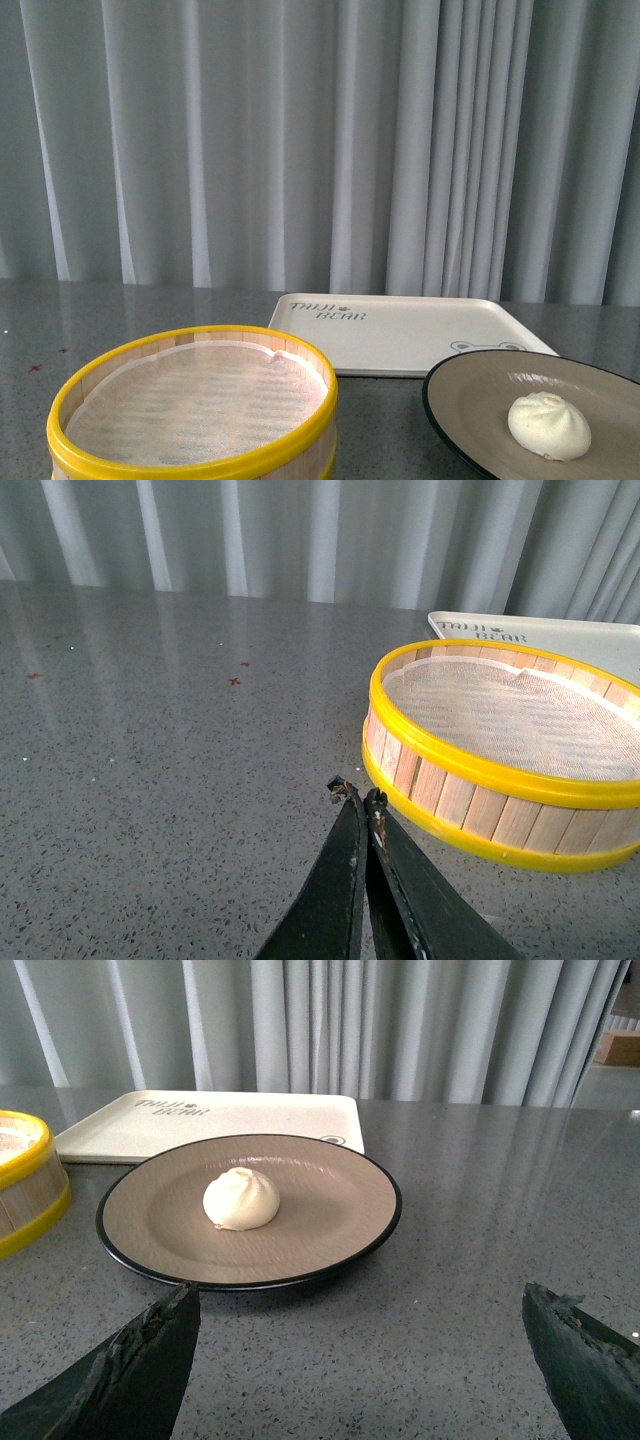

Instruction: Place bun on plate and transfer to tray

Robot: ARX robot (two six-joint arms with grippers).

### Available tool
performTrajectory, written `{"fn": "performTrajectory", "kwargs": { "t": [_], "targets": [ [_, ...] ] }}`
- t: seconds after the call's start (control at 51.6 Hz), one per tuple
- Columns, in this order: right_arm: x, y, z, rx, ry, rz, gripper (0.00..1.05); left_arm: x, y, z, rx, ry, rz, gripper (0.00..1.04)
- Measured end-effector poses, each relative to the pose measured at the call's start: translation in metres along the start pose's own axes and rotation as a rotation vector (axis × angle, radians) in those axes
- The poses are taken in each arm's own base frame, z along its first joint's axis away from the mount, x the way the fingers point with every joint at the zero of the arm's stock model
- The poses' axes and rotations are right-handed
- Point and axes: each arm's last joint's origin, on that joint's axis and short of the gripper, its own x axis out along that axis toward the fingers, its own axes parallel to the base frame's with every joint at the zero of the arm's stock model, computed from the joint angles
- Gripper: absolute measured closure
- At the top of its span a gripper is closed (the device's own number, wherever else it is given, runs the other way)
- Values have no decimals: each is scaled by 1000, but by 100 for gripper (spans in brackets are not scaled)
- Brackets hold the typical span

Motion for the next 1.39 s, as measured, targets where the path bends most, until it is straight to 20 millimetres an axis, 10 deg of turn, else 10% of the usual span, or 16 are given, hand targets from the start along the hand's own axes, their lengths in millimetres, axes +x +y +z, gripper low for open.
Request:
{"fn": "performTrajectory", "kwargs": {
  "t": [0.968, 1.394],
  "targets": [
    [0, 0, 0, 0, 0, 0, 9, -26, 0, -3, 0, 5, -2, 100],
    [0, 0, 0, 0, 0, 0, 9, -26, 0, -3, 0, 5, -2, 16]
  ]
}}
